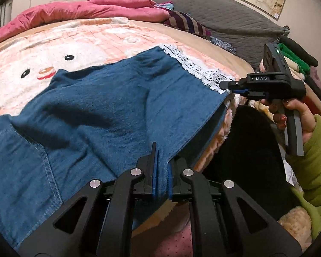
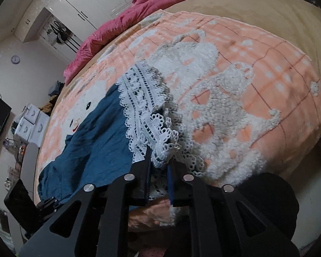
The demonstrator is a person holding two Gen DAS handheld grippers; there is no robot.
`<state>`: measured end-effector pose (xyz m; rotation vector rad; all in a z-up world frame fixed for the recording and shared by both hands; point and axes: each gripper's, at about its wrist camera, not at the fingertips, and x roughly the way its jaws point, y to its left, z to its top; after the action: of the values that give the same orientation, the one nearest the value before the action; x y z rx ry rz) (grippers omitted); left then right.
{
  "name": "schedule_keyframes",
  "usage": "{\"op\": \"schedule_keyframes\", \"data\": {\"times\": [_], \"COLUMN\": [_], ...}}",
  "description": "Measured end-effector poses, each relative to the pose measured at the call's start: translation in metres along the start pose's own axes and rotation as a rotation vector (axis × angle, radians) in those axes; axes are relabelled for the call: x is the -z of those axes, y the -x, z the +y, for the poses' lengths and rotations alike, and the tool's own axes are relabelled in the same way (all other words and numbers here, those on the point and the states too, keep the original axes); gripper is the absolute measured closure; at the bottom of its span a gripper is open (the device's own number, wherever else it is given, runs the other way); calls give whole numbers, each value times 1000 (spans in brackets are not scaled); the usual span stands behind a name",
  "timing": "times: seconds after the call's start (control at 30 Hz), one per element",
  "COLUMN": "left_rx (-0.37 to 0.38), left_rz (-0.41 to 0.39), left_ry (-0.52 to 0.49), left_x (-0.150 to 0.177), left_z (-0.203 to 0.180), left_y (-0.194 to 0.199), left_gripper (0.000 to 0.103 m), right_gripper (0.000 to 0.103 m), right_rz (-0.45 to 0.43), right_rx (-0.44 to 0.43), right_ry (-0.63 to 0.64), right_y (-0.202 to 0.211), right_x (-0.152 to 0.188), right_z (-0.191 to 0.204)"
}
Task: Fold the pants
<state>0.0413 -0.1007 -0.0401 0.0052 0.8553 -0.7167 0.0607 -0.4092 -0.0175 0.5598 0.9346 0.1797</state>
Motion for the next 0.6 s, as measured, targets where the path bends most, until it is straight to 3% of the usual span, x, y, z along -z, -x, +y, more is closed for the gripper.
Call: {"op": "schedule_keyframes", "data": {"times": [0.13,0.2,0.27,0.33,0.43,0.5,0.6], "left_rx": [1,9,17,19,9,7,-10], "left_rz": [-3,-6,-8,-8,-2,1,8], "left_ry": [8,8,8,5,5,3,1], "left_x": [1,3,6,7,9,9,9], "left_z": [-1,-2,-4,-7,-9,-10,-10], "left_y": [3,4,5,5,4,3,2], "left_gripper": [99,85,79,79,80,91,96], "right_gripper": [79,72,72,74,87,90,92], "right_rz": [-27,-42,-43,-37,-36,-41,-44], "right_rx": [-8,-6,-25,-41,-26,-18,-8], "right_ry": [4,3,2,24,42,37,36], "right_y": [8,12,14,14,14,16,19], "right_x": [-3,-3,-4,-4,-2,-2,0], "right_z": [1,0,-1,1,0,-3,-6]}}
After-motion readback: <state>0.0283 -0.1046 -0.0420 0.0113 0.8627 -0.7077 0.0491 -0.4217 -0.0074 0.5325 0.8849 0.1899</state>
